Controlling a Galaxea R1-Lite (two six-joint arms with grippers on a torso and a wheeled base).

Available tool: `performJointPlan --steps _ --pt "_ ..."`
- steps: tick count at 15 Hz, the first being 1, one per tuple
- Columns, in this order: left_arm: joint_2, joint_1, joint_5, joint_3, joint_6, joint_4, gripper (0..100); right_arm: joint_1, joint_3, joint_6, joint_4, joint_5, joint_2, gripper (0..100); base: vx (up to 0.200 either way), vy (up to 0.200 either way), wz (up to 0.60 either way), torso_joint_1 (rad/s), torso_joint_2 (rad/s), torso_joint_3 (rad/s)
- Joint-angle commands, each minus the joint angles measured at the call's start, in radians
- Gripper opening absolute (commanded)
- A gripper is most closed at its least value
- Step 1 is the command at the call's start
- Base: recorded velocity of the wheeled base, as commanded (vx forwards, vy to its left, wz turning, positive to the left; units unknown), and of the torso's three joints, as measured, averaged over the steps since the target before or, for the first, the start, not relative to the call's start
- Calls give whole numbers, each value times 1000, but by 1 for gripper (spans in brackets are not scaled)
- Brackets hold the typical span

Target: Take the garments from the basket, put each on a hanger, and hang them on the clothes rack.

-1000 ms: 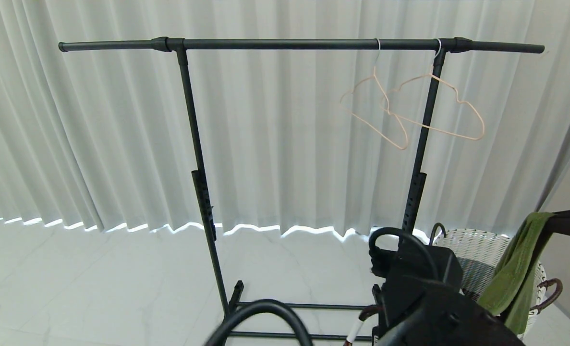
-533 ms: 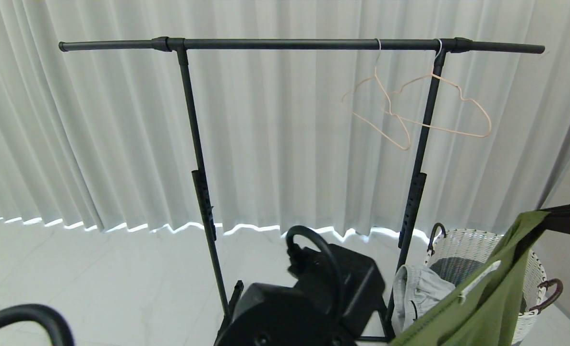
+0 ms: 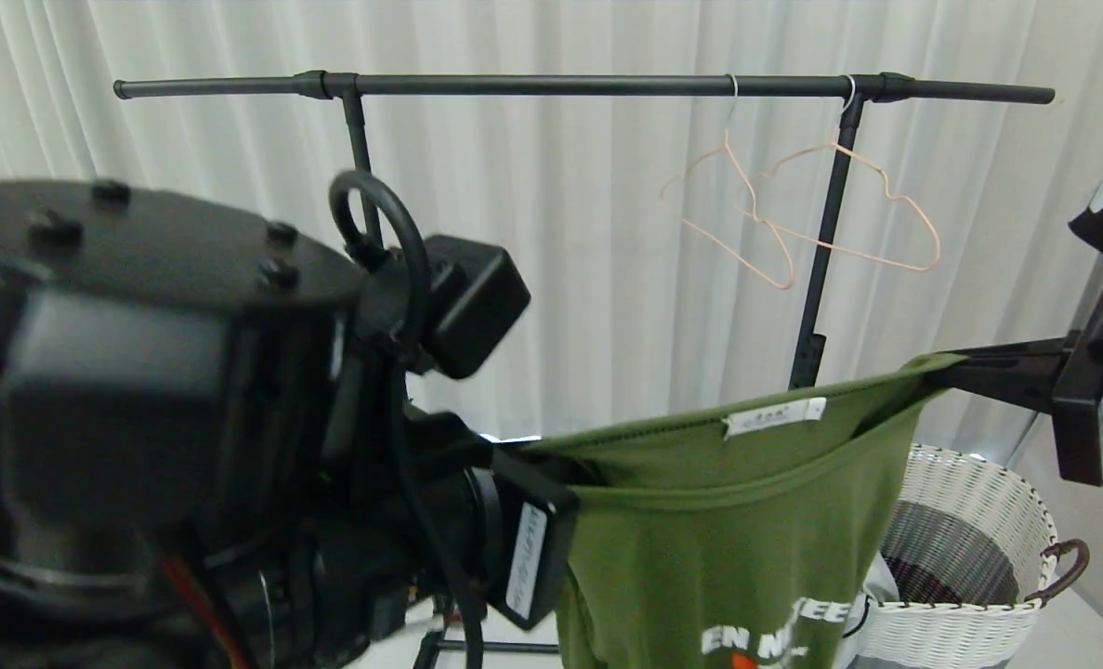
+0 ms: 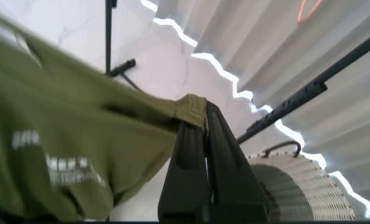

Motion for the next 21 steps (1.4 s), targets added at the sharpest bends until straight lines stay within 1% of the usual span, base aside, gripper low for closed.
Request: performJointPlan --steps 1,2,3,4,5,6,7,8,10,12,14,15,16,18,19,20,21 --pt "-11 90 11 -89 46 10 0 3 -18 10 -35 1 28 0 0 0 0 0 0 0" --pt "-1 95 11 -138 49 11 0 3 -41 14 -41 1 29 0 0 0 0 0 0 0" --pt "2 96 11 -158 49 13 0 3 -54 14 -42 1 29 0 0 0 0 0 0 0" --pt "2 101 14 -193 55 21 0 3 -93 15 -39 1 31 0 0 0 0 0 0 0" --pt "-3 112 14 -207 98 21 0 1 -128 15 -38 1 40 0 0 0 0 0 0 0" --pt "-12 141 12 -213 161 21 0 1 -165 15 -35 1 48 0 0 0 0 0 0 0" --pt "-17 150 12 -221 192 21 0 3 -185 15 -35 1 57 0 0 0 0 0 0 0" --pt "-21 150 12 -230 204 21 0 4 -208 14 -35 2 62 0 0 0 0 0 0 0" --pt "-27 145 12 -222 204 21 0 4 -226 14 -33 2 65 0 0 0 0 0 0 0" --pt "-30 129 14 -219 204 21 0 3 -246 14 -6 1 62 0 0 0 0 0 0 0" --pt "-47 122 14 -239 215 25 0 3 -331 14 106 1 65 0 0 0 0 0 0 0" --pt "-52 121 14 -275 216 48 0 3 -369 14 142 1 68 0 0 0 0 0 0 0" --pt "-52 121 12 -328 216 102 0 3 -401 14 171 1 74 0 0 0 0 0 0 0" --pt "-63 106 6 -457 215 260 0 3 -447 14 214 2 74 0 0 0 0 0 0 0" --pt "-67 73 5 -509 210 334 0 3 -455 14 231 2 71 0 0 0 0 0 0 0" --pt "-69 66 3 -526 208 361 0 3 -456 14 237 2 69 0 0 0 0 0 0 0" --pt "-70 58 3 -520 205 373 0 3 -456 14 243 2 68 0 0 0 0 0 0 0"
